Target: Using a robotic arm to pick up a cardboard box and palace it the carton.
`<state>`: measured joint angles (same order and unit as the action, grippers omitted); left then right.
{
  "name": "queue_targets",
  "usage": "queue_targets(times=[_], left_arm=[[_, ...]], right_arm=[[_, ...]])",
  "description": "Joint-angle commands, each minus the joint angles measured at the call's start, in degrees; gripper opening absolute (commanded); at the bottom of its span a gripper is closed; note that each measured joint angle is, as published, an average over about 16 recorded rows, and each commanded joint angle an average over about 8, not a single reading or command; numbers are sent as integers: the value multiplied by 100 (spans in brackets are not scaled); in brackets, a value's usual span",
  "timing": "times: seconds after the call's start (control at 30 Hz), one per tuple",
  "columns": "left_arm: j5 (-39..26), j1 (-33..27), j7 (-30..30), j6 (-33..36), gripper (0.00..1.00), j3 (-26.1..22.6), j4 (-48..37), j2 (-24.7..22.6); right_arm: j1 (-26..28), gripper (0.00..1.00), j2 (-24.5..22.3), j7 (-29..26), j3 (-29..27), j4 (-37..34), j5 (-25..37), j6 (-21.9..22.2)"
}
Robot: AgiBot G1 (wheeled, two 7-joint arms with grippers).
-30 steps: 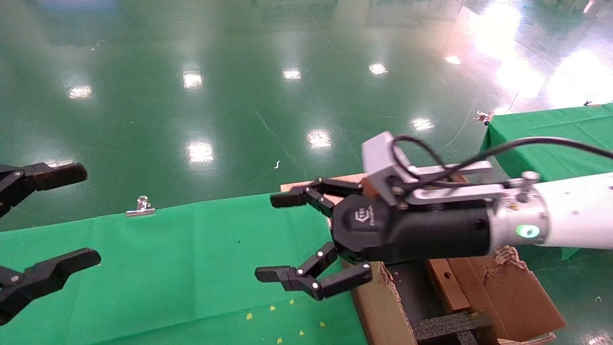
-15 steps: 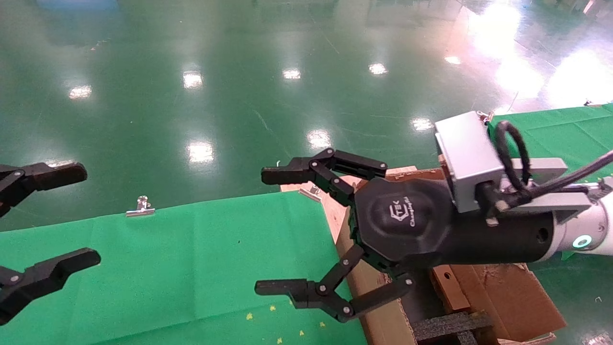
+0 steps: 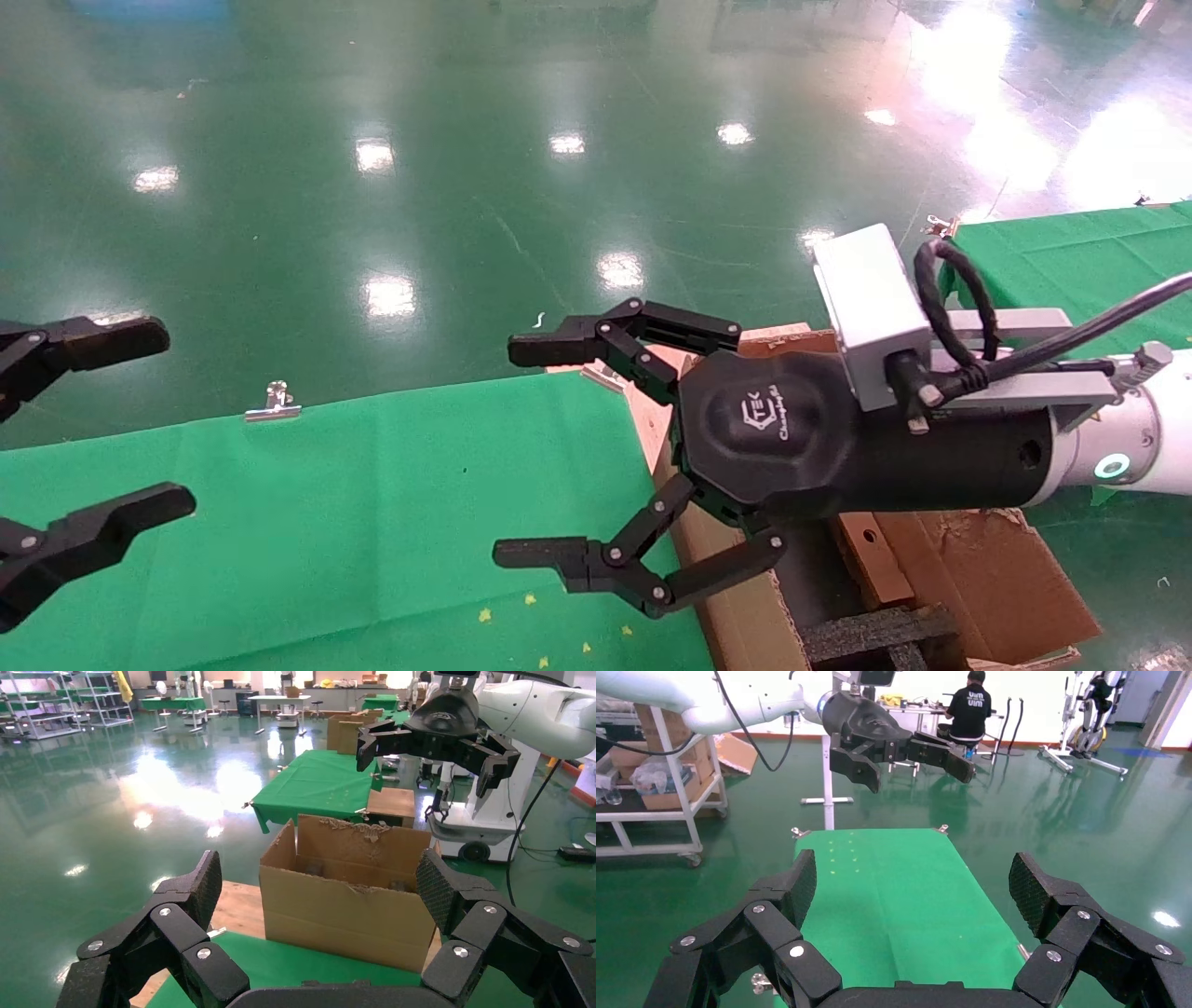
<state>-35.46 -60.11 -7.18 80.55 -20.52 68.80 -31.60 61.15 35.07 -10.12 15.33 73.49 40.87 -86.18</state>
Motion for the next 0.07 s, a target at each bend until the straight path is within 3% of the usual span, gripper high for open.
queue_targets(times=[0.03, 0.07], left_arm=[[0, 0, 0, 0, 100, 0, 0, 0], [0, 0, 0, 0, 100, 0, 0, 0]], right_arm=[[11, 100, -1, -21, 20, 1, 29, 16], [13, 100, -2, -23, 22, 1, 32, 18]])
